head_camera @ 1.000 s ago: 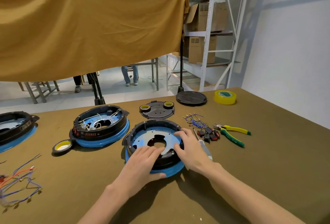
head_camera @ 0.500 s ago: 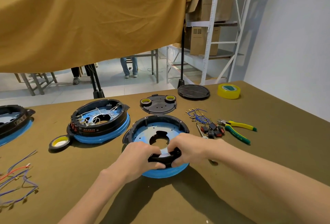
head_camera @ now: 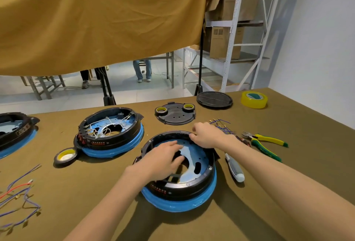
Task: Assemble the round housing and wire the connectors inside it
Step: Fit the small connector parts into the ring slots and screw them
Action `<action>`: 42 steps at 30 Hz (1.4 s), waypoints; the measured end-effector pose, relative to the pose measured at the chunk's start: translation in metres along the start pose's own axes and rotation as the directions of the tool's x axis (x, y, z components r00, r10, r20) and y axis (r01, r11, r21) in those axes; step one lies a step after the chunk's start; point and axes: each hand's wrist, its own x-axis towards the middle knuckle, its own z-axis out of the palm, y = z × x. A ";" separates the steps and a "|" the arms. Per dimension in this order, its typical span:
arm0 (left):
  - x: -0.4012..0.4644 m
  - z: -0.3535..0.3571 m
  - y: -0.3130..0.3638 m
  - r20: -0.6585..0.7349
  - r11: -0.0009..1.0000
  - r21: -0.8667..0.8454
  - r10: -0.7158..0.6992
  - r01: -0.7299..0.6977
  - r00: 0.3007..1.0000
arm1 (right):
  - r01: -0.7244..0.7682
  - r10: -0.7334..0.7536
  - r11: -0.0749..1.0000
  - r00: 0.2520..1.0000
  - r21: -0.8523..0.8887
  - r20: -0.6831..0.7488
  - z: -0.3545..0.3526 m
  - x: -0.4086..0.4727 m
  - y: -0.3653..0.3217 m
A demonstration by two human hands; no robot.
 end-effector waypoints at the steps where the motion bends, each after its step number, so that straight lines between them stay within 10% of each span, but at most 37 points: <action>1: 0.009 0.003 0.004 0.046 0.999 0.031 0.033 -0.034 0.998 | -0.009 0.009 1.000 1.000 0.020 0.010 0.003 0.003 0.001; 12: 0.035 0.024 0.002 0.113 0.997 0.073 0.030 -0.038 0.993 | 0.069 -0.077 0.973 0.997 -0.219 -0.029 0.014 0.012 0.003; 25: 0.035 0.026 0.007 0.060 0.965 0.263 -0.020 0.003 0.998 | 0.188 -0.188 0.979 0.982 -0.078 0.006 -0.001 0.015 0.007; 31: 0.037 0.021 0.003 0.080 0.955 0.296 -0.021 -0.003 0.997 | -0.071 0.043 0.974 0.991 -0.216 -0.129 0.012 -0.008 0.013; 42: 0.021 0.026 0.017 0.144 0.980 0.173 0.071 -0.095 0.987 | 0.070 -0.061 0.982 0.996 -0.175 0.060 0.002 -0.011 0.017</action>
